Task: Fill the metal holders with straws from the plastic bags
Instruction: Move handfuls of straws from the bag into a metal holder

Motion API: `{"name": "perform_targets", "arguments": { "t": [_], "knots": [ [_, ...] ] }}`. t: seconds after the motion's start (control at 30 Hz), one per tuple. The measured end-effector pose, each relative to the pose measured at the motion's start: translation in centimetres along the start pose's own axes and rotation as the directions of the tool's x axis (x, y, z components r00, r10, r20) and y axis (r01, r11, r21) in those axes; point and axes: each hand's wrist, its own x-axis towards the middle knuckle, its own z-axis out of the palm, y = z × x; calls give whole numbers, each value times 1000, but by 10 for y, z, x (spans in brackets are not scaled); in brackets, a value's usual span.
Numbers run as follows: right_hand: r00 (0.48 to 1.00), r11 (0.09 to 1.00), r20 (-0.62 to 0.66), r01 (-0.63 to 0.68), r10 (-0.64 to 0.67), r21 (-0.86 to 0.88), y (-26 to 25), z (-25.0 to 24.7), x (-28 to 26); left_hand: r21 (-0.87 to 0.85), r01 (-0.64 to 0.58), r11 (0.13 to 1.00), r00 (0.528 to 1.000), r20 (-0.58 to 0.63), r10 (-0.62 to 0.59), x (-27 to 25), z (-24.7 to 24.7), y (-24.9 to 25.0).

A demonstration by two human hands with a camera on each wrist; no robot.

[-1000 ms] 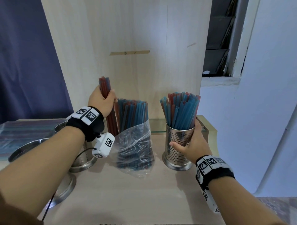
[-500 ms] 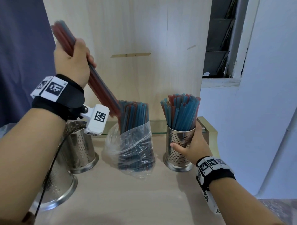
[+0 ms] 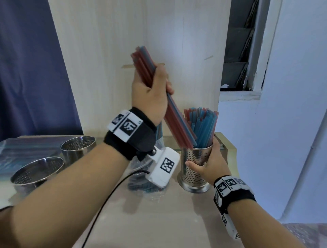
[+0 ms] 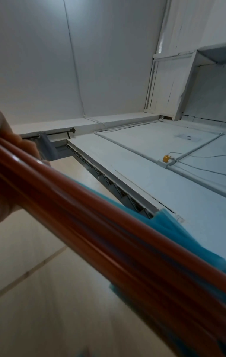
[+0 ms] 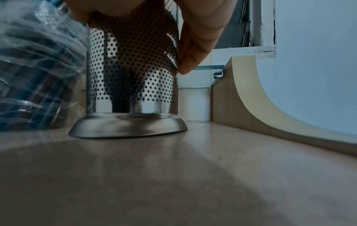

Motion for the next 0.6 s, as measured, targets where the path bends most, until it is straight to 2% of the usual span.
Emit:
{"name": "perform_targets", "arguments": {
  "t": [0.2, 0.33, 0.43, 0.6],
  "knots": [
    [1000, 1000, -5, 2, -2, 3, -6, -2, -3, 49, 46, 998, 999, -31, -45, -8, 19, -27],
    [1000, 1000, -4, 3, -3, -15, -8, -4, -3, 161, -41, 986, 998, -33, 47, -10, 16, -38],
    [1000, 1000, 1, 1, -1, -8, -8, -6, -4, 181, -70, 981, 996, -44, 79, -7, 14, -46],
    [1000, 1000, 0, 3, -3, 12, -9, -7, -4, 168, -10, 986, 998, -58, 20, -3, 13, -63]
  ]
}}
